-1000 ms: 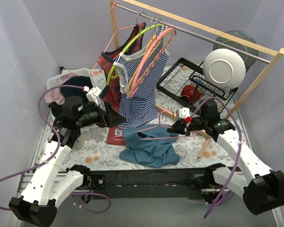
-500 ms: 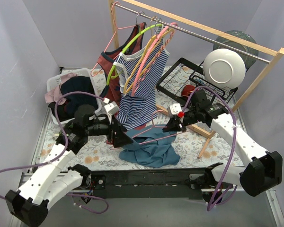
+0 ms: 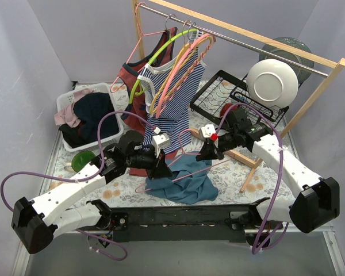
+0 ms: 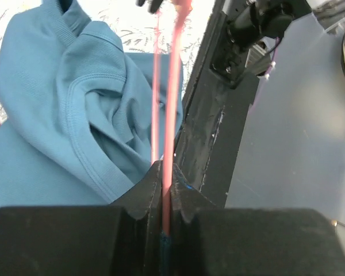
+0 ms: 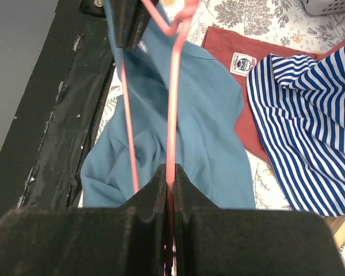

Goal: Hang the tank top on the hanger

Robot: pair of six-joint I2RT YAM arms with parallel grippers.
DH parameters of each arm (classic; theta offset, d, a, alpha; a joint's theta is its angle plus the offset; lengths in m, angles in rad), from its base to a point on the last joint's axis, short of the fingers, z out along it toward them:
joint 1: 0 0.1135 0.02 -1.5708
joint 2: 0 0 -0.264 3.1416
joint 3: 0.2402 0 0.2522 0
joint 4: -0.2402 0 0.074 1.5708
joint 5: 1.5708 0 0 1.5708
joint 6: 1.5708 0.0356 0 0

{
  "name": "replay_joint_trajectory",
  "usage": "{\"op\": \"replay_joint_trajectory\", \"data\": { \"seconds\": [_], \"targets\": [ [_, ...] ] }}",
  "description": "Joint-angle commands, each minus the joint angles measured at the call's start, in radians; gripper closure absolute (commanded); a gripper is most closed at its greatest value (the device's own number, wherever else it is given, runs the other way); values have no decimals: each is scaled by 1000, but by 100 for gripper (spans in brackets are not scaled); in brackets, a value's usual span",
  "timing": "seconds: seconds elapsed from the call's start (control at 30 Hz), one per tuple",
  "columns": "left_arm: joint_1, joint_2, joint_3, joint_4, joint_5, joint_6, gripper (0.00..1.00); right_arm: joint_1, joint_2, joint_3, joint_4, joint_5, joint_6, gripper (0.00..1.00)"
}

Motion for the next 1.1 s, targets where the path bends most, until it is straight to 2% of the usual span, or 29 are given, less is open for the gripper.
{"op": "replay_joint_trajectory", "data": {
  "seconds": [0.0,0.07,0.1,0.13,0.17,0.2,0.23,0.27,0.3,0.33,0.43,0.57,0.67,0.93,1.07],
  "targets": [
    [2,-20,4,3,-82,-74,100,5,-17,13,26,-58,40,99],
    [2,-29,-10,-7,-101,-156,100,7,-17,18,77,-27,140,95],
    [2,-37,-19,-7,-104,-182,100,4,-23,19,106,29,186,75],
    [2,-59,-27,-7,-116,-254,100,-1,-29,30,149,69,270,60],
    [2,-76,-51,-4,-131,-285,100,-6,-38,33,176,106,317,49],
    [2,-96,-67,-1,-141,-319,100,-39,-67,33,209,172,373,42],
    [2,-136,-81,11,-173,-347,100,-64,-83,33,250,182,424,32],
    [3,-156,-111,19,-194,-405,100,-91,-98,31,269,182,461,28],
    [2,-175,-124,23,-216,-429,100,-145,-132,22,292,179,493,18],
    [3,-194,-136,37,-243,-449,100,-167,-147,13,304,177,513,13],
    [4,-253,-170,62,-279,-508,100,-184,-213,-59,301,186,507,13],
    [4,-271,-200,94,-288,-526,100,-156,-221,-174,263,154,484,18],
    [4,-273,-207,112,-288,-526,100,-138,-186,-269,301,163,570,24],
    [4,-349,-257,157,-311,-569,100,-119,-161,-459,633,355,939,26],
    [4,-380,-274,157,-322,-575,100,-84,-144,-525,729,351,989,31]
  ]
}}
